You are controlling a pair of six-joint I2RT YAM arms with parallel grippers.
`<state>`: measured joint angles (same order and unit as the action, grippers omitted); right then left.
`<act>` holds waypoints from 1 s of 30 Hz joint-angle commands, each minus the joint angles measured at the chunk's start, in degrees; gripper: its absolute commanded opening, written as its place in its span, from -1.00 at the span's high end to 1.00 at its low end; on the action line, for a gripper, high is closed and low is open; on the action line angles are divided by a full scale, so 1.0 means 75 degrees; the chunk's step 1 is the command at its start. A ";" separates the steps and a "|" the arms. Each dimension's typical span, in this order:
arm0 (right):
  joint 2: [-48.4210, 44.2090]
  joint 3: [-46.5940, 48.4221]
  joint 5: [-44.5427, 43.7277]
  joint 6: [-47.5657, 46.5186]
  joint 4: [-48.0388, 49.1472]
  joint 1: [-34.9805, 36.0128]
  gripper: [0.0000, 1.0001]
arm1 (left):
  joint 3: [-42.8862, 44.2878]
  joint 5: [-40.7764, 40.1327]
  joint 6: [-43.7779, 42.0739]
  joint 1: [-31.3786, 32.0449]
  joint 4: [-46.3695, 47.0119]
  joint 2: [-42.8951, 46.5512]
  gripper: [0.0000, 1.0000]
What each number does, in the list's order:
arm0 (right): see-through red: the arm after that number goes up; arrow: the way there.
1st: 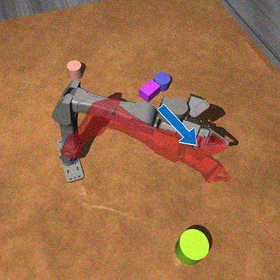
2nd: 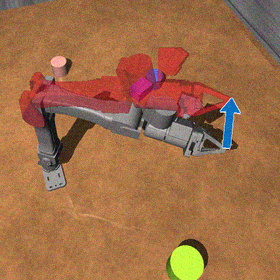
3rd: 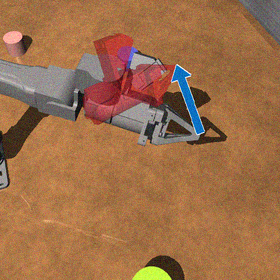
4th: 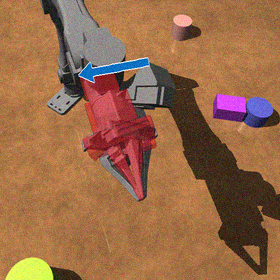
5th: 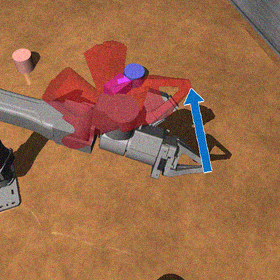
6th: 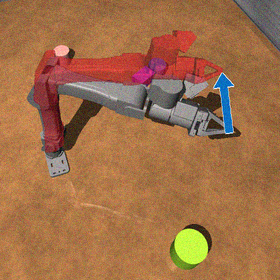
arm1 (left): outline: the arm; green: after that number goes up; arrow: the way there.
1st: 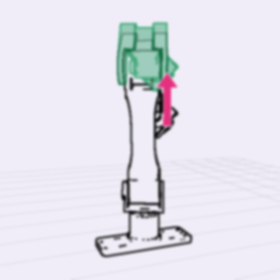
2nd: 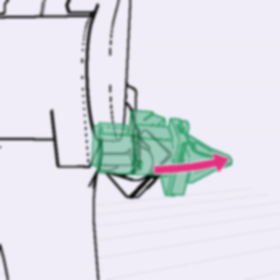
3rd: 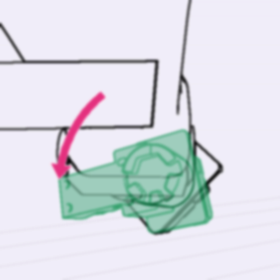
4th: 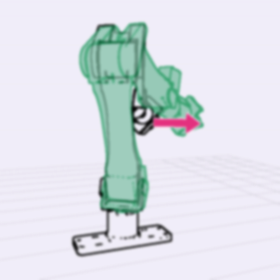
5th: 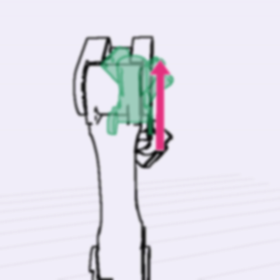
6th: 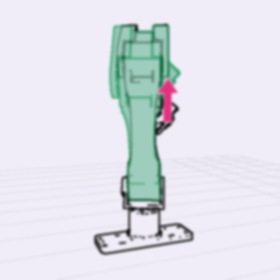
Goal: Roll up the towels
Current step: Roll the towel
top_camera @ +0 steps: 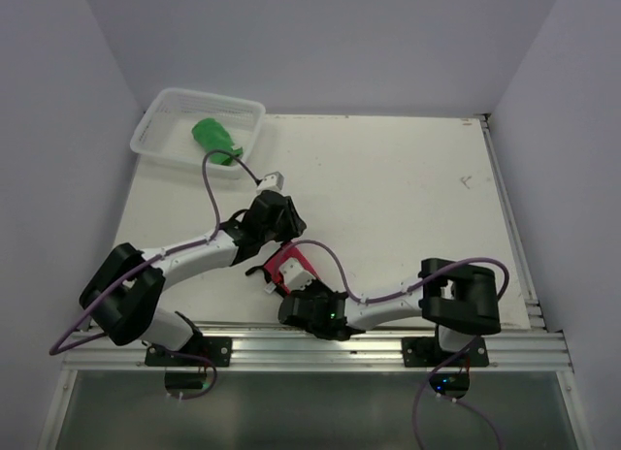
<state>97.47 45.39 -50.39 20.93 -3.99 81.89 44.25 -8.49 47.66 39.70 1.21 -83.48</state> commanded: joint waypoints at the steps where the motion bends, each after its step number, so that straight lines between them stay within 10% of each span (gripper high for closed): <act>1: 0.0479 0.0696 -0.1062 -0.0118 -0.0592 0.0366 1.00 | -0.0075 0.0300 0.0220 -0.0044 0.0108 0.0373 0.27; 30: 0.2591 0.2691 -0.1368 -0.0318 -0.2527 0.0976 1.00 | -0.2371 0.0020 0.1074 0.0530 -0.0292 0.1346 0.28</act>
<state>117.01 64.79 -63.53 17.28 -22.68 88.88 29.26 -5.61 53.10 42.48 -2.59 -74.22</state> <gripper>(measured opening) 0.101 0.359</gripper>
